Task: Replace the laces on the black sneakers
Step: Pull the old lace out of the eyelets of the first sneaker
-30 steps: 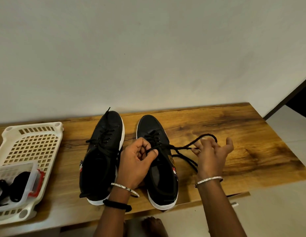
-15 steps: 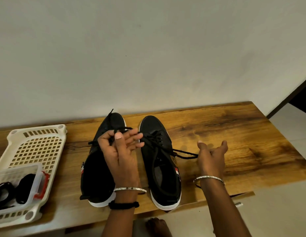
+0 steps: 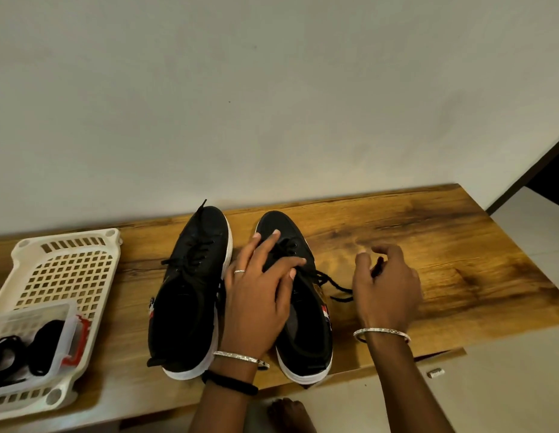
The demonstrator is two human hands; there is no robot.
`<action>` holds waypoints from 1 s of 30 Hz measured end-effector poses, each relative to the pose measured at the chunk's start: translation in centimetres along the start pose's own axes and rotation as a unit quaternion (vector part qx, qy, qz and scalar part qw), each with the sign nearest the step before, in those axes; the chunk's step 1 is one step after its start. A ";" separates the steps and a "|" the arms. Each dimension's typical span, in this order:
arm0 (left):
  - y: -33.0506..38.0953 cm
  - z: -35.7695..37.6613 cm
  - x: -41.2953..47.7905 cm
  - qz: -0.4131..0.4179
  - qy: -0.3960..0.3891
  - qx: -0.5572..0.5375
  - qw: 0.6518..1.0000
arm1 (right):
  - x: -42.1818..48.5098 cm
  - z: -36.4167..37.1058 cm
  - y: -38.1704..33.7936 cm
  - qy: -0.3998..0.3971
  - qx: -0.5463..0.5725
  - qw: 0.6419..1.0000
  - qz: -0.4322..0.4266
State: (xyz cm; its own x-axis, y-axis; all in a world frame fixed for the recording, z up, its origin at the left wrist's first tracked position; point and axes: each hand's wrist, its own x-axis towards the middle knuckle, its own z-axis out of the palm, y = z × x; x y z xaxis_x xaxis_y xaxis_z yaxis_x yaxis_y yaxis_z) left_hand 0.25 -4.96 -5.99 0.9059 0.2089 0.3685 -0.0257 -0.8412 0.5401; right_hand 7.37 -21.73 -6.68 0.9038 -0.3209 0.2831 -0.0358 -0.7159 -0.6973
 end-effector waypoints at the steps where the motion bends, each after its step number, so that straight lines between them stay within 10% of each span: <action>1: -0.1 0.0 0.1 -0.008 0.012 0.001 1.000 | -0.1 0.1 -0.2 -0.003 0.000 0.999 -0.034; 9: 0.3 -0.8 0.4 -0.147 0.248 -0.096 0.953 | -1.8 1.2 -1.9 -0.083 0.097 0.984 -0.122; 18: -0.1 0.1 0.1 0.010 0.038 0.004 0.999 | -1.6 1.2 -1.2 -0.276 0.157 0.940 -0.129; 30: 1.0 -1.2 0.6 -0.183 0.282 -0.213 0.917 | -1.1 1.4 -0.5 -0.277 0.169 0.939 -0.117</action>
State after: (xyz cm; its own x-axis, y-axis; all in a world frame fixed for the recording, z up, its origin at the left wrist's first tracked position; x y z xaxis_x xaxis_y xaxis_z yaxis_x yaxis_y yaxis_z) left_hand 0.27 -5.05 -4.36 0.5272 0.7647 0.3704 -0.0344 -0.4164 0.9085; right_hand 6.98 -20.17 -7.59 0.9562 0.2602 0.1338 0.2445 -0.4593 -0.8540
